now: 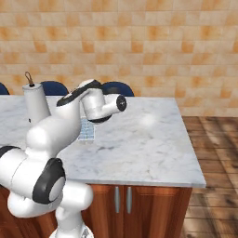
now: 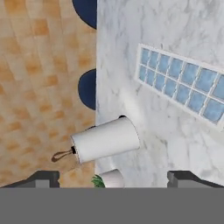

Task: Open the freezer door, pick up the ice cube tray from the freezer, and place it on the dining counter.

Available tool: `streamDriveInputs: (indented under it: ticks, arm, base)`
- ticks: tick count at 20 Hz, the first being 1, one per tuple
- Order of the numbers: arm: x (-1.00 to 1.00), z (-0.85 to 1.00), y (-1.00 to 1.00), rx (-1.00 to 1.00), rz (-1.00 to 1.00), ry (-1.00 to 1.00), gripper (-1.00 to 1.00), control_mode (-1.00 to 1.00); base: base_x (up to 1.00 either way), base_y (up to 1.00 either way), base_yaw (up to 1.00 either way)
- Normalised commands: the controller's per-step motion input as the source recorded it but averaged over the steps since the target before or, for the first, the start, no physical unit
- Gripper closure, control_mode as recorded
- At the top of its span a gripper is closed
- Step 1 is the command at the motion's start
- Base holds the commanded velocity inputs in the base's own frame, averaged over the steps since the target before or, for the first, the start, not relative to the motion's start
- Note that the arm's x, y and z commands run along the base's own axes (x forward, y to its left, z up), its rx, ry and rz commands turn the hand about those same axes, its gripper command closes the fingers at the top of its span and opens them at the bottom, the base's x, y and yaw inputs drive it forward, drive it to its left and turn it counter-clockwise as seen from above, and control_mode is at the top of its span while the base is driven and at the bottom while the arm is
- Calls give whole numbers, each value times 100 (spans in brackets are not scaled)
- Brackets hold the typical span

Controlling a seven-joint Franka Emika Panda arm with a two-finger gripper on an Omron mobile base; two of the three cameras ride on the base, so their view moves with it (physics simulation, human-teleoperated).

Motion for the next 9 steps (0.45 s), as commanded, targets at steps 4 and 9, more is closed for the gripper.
streamDriveInputs:
  ticks: [4,9]
  arm:
    - [-81,73,0,-7,-6,31,-100,-100]
    - [-99,54,0,-8,-10,33,-100,-100]
  base:
    - [0,0,0]
    - [0,0,0]
